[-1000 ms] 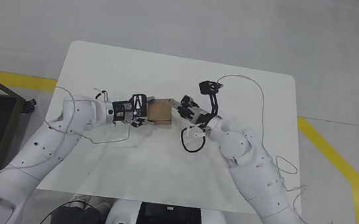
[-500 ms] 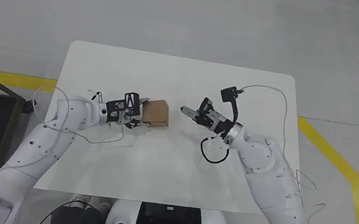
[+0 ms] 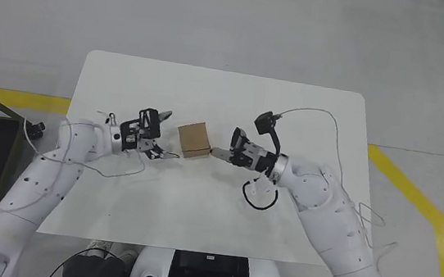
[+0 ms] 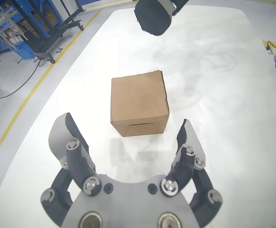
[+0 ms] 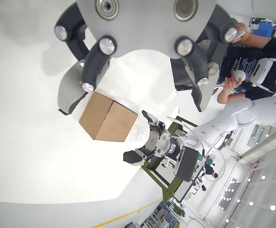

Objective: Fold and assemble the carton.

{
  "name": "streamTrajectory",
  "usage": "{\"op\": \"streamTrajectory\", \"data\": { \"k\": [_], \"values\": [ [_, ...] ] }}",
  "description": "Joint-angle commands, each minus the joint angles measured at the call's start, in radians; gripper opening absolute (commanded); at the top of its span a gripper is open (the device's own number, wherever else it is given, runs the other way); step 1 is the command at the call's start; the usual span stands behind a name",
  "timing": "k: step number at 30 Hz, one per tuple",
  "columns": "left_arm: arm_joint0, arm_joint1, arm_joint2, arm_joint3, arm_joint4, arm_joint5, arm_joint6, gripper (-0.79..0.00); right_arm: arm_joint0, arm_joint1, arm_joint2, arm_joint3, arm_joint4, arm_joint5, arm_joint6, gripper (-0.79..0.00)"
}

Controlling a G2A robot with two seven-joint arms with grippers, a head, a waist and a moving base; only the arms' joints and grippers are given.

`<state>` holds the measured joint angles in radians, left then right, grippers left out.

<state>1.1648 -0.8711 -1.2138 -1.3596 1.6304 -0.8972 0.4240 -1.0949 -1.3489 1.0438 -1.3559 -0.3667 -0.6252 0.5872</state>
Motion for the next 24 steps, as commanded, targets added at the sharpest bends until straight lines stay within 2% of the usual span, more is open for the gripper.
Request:
{"op": "streamTrajectory", "data": {
  "k": [1, 6, 12, 15, 19, 24],
  "values": [
    [0.021, 0.005, -0.028, -0.024, -0.041, -0.008, 0.038, 0.0, 0.008, -0.002, -0.006, 0.022, 0.025, -0.019, -0.009, 0.0],
    [0.059, 0.01, -0.074, -0.079, -0.098, 0.031, 0.024, 0.0, 0.025, -0.004, -0.019, 0.059, 0.04, -0.039, -0.025, 0.0],
    [0.02, -0.012, -0.022, -0.073, -0.143, 0.134, -0.149, 0.0, 0.029, -0.002, -0.022, 0.073, 0.036, -0.044, -0.046, 0.0],
    [-0.003, -0.022, 0.003, -0.062, -0.15, 0.176, -0.202, 0.0, 0.024, 0.001, -0.018, 0.071, 0.03, -0.043, -0.053, 0.0],
    [-0.024, -0.031, 0.026, -0.038, -0.159, 0.186, -0.246, 0.0, 0.02, 0.004, -0.017, 0.066, 0.028, -0.04, -0.055, 0.0],
    [-0.023, -0.03, 0.017, -0.004, -0.165, 0.16, -0.247, 0.0, 0.017, 0.008, -0.015, 0.06, 0.025, -0.039, -0.057, 0.0]
  ]
}}
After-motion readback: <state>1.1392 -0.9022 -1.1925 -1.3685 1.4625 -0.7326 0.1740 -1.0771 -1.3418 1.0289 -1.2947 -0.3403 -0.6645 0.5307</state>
